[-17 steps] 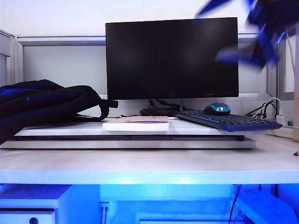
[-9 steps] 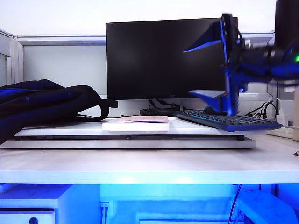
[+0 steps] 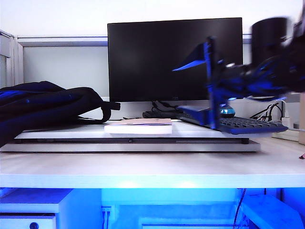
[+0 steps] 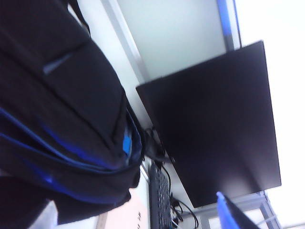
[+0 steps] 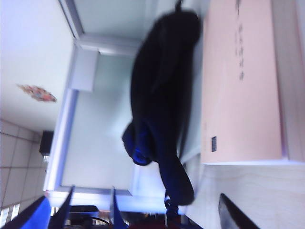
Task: Pick up the book on the desk and put it into the open backpack.
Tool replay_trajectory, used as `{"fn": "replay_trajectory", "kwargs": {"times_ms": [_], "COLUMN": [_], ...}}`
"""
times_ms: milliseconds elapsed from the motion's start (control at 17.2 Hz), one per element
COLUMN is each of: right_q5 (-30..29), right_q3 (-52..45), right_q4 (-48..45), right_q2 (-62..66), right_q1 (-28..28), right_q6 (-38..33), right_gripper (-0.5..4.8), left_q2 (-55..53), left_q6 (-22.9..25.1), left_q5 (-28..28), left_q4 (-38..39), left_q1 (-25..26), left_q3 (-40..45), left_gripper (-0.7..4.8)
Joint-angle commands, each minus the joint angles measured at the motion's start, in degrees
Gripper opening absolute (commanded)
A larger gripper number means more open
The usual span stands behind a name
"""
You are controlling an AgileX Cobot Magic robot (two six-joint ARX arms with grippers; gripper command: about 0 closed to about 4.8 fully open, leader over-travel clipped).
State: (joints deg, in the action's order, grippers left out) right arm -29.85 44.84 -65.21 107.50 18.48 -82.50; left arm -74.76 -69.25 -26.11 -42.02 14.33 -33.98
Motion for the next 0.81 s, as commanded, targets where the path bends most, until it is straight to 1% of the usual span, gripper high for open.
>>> {"fn": "replay_trajectory", "kwargs": {"times_ms": [58,348,464,580,696,754,812], "right_q5": [-0.26,0.17,0.22,0.39,2.67,3.06,3.39], "right_q3": [1.99,2.40,5.07,7.41,9.22,9.57,9.90], "right_q4": [2.80,4.09,4.13,5.27,7.67,7.85,8.04], "right_q2": [2.45,8.26,11.02,11.85,12.17,12.28,12.31], "right_q1": [0.70,1.03,1.29,1.60,1.66,1.66,1.66], "right_q6": [0.02,-0.07,-1.31,-1.51,-1.38,-1.33,-1.29], "right_gripper": [4.79,4.79,4.79,4.79,4.77,4.58,4.51], "left_q2": [0.04,-0.57,-2.84,-4.02,-4.79,-4.96,-4.98], "left_q6": [0.26,0.46,0.46,0.44,0.48,0.46,0.48], "left_q5": [-0.02,-0.28,-1.38,-1.36,-1.60,-1.60,-1.60], "left_q4": [-1.79,-1.86,-1.75,-1.79,-1.77,-1.79,-1.79], "left_q1": [0.13,0.11,0.07,0.04,0.04,0.04,0.04], "left_q3": [-0.24,-2.45,-5.95,-6.73,-6.73,-6.73,-6.73], "left_gripper": [4.74,4.74,4.74,4.74,4.74,4.74,4.73]}}
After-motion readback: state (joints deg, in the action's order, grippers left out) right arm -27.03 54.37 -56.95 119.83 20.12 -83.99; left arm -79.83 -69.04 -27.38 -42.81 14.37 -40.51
